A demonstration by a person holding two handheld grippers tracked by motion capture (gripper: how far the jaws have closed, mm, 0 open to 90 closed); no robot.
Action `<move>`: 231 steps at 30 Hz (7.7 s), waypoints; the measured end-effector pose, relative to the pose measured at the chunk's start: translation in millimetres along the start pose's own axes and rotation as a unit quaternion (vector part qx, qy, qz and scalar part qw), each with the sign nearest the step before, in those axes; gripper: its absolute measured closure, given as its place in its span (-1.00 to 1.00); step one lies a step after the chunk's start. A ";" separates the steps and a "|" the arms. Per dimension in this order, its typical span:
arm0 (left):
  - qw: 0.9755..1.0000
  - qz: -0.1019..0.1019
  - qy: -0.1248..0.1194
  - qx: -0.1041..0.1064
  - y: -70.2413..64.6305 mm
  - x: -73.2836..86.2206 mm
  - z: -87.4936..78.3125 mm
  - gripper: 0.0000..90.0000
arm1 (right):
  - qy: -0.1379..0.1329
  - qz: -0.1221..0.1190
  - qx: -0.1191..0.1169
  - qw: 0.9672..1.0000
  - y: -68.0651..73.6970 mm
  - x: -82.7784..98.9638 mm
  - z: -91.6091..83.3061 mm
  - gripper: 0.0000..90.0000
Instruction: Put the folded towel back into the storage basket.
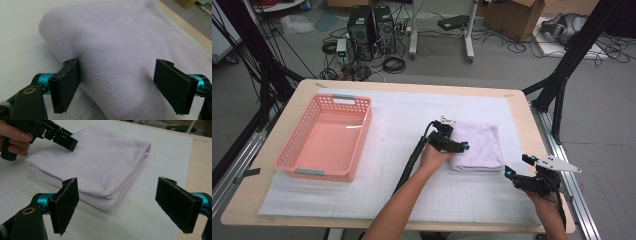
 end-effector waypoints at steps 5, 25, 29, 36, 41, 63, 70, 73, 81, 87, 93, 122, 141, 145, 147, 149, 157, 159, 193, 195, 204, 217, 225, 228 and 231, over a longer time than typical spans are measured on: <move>1.000 -0.006 0.016 0.003 0.8 3.0 4.3 -0.53 | 0.000 -0.001 0.000 1.000 -0.5 -0.1 -0.3 -0.61; 0.996 0.017 -0.044 0.070 7.8 1.9 -7.5 0.62 | 0.001 0.002 -0.008 1.000 -0.7 0.3 1.3 -0.61; 0.994 0.018 -0.068 0.085 7.8 -3.5 -20.9 0.63 | 0.002 0.002 -0.008 1.000 -0.4 0.4 1.2 -0.61; 0.989 0.050 -0.104 0.092 9.3 -12.4 -54.8 0.63 | 0.005 -0.001 -0.013 1.000 1.2 0.5 2.3 -0.61; 0.986 0.069 -0.119 0.091 11.5 -13.5 -76.2 0.64 | 0.007 -0.001 -0.015 1.000 2.6 0.7 3.0 -0.61; 0.975 0.109 -0.176 0.081 43.9 -18.3 -161.2 0.66 | 0.000 -0.009 -0.023 1.000 9.6 -2.8 5.8 -0.61; 0.970 0.122 -0.200 0.072 59.7 -15.7 -189.2 0.66 | -0.002 -0.010 -0.026 1.000 12.7 -4.3 6.8 -0.61; 0.966 0.130 -0.211 0.069 66.0 -14.4 -200.4 0.66 | -0.005 -0.010 -0.028 1.000 13.4 -5.5 7.0 -0.61; 0.960 0.142 -0.236 0.056 84.6 -10.6 -234.1 0.66 | -0.004 -0.014 -0.030 0.999 16.6 -6.8 7.8 -0.61; 0.957 0.152 -0.244 0.042 99.8 -2.7 -257.8 0.65 | -0.006 -0.013 -0.032 0.999 18.4 -8.1 7.4 -0.61; 0.953 0.149 -0.264 0.032 116.0 6.9 -278.9 0.65 | -0.008 -0.012 -0.031 0.999 18.3 -9.2 6.1 -0.61; 0.945 0.131 -0.297 -0.029 177.7 53.5 -379.6 0.65 | 0.008 -0.015 -0.024 1.000 24.5 -10.2 15.5 -0.61; 0.955 0.113 -0.275 -0.013 202.6 104.1 -388.4 0.65 | 0.014 -0.021 -0.016 1.000 30.1 -16.1 17.7 -0.61; 0.958 0.106 -0.267 -0.009 207.4 114.6 -383.6 0.65 | 0.017 -0.023 -0.016 0.999 31.7 -16.8 18.8 -0.61; 0.960 0.105 -0.261 -0.004 208.7 119.4 -379.5 0.65 | 0.016 -0.025 -0.016 0.999 32.6 -17.2 19.6 -0.61; 0.962 0.101 -0.252 -0.005 210.0 124.2 -374.2 0.65 | 0.019 -0.022 -0.016 0.999 33.4 -17.6 20.1 -0.61; 0.969 0.084 -0.231 0.004 214.9 135.8 -355.8 0.65 | 0.020 -0.025 -0.017 0.999 35.3 -17.9 22.7 -0.61; 0.971 0.082 -0.227 0.004 215.8 136.5 -353.1 0.64 | 0.018 -0.025 -0.016 0.999 35.4 -18.2 22.3 -0.61; 0.971 0.020 -0.115 -0.207 226.0 121.1 -345.5 -0.22 | 0.013 -0.028 -0.020 0.999 36.7 -19.8 20.6 -0.61; 0.973 0.009 -0.097 -0.210 224.4 120.0 -344.3 -0.21 | 0.012 -0.028 -0.020 0.999 37.3 -19.8 21.1 -0.61; 0.976 -0.025 0.072 -0.205 223.8 129.1 -296.2 -0.21 | 0.012 -0.028 -0.023 0.999 38.5 -20.0 21.3 -0.61; 0.986 0.013 0.073 -0.148 224.6 131.1 -265.1 -0.12 | 0.011 -0.026 -0.022 0.999 36.3 -19.8 19.6 -0.61; 0.982 -0.012 -0.026 -0.185 223.1 122.1 -289.2 -0.22 | 0.008 -0.025 -0.022 0.999 34.3 -19.3 19.0 -0.61; 0.978 -0.017 -0.090 -0.190 217.2 116.3 -303.8 -0.27 | 0.007 -0.025 -0.021 0.999 34.0 -19.5 19.0 -0.61; 0.971 -0.017 -0.143 -0.190 206.9 111.7 -311.5 -0.33 | 0.005 -0.025 -0.020 0.999 34.5 -19.4 19.8 -0.61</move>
Point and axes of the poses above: each handheld gripper's, and its own axes: z roughly forward along the jaws, x roughly out of its underside, y roughly to its left, the point moved 1 cm from there along z, roughly forward along the jaws, and after that the axes turned 15 degrees about z, right-handed, at the moved point
